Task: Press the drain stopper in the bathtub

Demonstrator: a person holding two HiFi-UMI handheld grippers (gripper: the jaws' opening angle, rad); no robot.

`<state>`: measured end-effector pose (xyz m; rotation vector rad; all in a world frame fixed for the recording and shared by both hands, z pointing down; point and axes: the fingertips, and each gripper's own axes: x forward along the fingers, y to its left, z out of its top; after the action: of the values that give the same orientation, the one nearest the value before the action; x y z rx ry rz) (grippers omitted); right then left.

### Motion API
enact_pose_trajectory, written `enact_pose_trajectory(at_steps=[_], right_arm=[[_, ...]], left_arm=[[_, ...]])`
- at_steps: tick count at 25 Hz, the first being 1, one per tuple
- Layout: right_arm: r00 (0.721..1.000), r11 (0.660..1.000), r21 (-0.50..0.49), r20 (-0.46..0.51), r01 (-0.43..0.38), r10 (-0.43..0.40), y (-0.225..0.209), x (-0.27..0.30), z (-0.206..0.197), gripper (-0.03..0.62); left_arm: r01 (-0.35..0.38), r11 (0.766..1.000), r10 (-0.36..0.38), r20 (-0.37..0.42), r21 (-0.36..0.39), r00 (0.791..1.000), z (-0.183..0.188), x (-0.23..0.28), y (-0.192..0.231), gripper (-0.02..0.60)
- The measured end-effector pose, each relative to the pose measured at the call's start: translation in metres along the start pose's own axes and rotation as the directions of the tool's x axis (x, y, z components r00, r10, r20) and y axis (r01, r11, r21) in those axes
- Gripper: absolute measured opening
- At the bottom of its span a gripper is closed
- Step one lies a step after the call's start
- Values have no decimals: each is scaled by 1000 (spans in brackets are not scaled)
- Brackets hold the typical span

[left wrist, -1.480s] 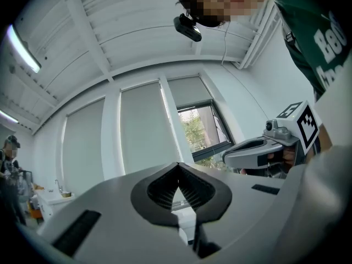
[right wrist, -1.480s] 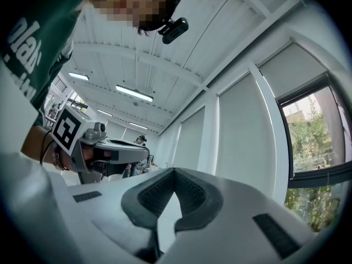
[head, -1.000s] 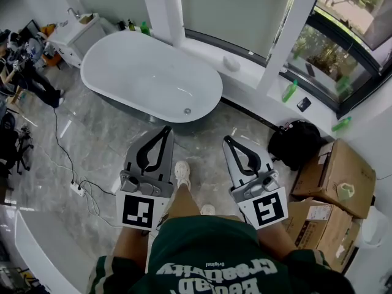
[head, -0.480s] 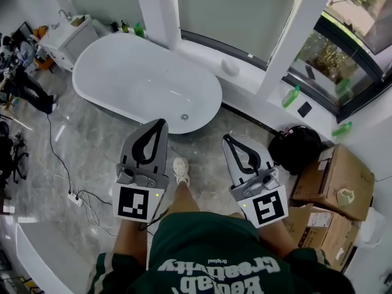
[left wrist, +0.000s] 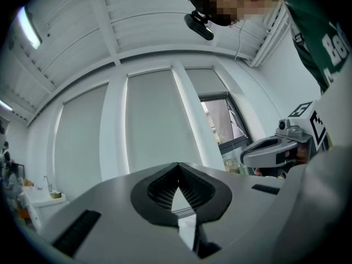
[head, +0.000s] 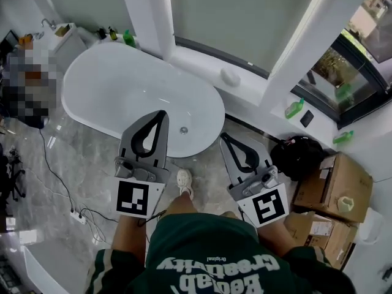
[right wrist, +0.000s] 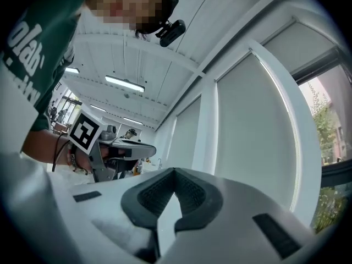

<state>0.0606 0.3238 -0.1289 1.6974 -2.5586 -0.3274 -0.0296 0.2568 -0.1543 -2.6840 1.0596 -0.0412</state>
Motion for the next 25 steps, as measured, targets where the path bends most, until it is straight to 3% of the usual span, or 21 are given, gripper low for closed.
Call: enact_pose_trajectory(at_steps=[8, 15, 25], right_arm=[[999, 1000, 10, -43, 20, -20, -25, 110, -26, 11], [996, 999, 11, -70, 48, -47, -46, 169, -38, 11], [988, 996, 64, -144, 66, -56, -73, 192, -79, 11]], left_arm=[[36, 999, -35, -46, 11, 998, -39, 67, 81, 9], [60, 998, -60, -61, 10, 996, -64, 108, 126, 9], [117, 993, -116, -81, 16, 990, -97, 150, 130, 9]])
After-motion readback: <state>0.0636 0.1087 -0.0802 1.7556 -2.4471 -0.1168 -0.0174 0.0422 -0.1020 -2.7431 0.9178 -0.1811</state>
